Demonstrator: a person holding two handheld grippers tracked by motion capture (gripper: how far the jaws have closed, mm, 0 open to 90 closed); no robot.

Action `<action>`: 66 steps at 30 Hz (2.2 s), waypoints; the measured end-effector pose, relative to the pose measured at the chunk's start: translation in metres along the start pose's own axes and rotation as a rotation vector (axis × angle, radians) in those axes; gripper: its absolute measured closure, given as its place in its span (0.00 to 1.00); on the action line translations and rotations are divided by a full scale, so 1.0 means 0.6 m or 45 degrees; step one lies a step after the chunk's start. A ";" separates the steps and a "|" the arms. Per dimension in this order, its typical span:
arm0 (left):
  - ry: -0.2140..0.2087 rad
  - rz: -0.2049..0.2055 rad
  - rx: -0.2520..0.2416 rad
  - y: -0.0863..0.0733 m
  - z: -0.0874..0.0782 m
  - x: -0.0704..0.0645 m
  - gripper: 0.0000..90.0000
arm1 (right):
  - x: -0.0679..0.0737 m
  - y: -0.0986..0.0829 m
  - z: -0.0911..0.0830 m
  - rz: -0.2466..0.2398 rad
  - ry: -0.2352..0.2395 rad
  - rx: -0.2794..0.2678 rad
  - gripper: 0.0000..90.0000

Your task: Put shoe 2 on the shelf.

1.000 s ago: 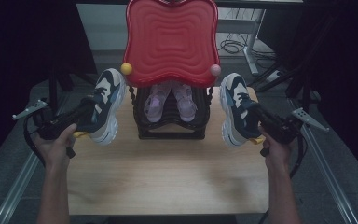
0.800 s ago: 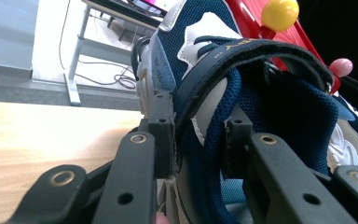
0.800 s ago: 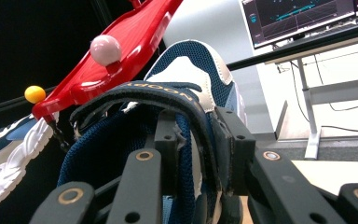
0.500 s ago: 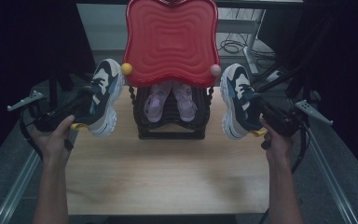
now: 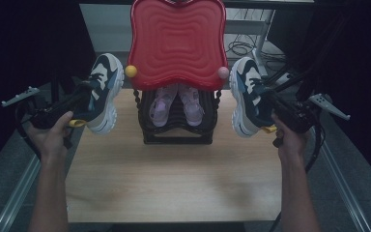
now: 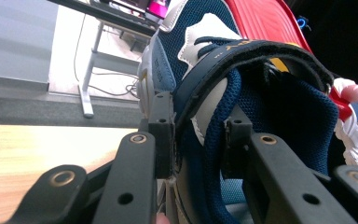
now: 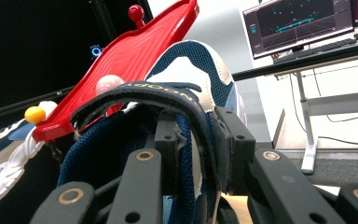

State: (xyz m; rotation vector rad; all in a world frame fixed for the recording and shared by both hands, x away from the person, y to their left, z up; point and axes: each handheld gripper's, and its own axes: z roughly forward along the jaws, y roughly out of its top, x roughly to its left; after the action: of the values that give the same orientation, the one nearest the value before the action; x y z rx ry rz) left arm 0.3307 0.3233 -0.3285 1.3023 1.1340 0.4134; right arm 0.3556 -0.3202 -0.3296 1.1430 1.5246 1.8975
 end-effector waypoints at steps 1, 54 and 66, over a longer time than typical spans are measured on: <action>-0.005 -0.001 -0.008 0.004 -0.001 -0.001 0.79 | 0.000 0.002 0.002 -0.001 -0.002 -0.001 0.80; -0.083 0.102 -0.077 0.169 0.058 -0.129 0.80 | 0.095 0.184 0.103 0.017 0.103 -0.092 0.80; -0.109 0.113 -0.065 0.183 0.098 -0.157 0.80 | 0.121 0.200 0.145 0.033 0.134 -0.074 0.80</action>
State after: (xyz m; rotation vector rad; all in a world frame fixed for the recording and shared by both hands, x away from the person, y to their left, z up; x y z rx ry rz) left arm 0.3744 0.2487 -0.1988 1.3163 0.9912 0.4455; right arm 0.4044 -0.2491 -0.1889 1.0575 1.5050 2.0345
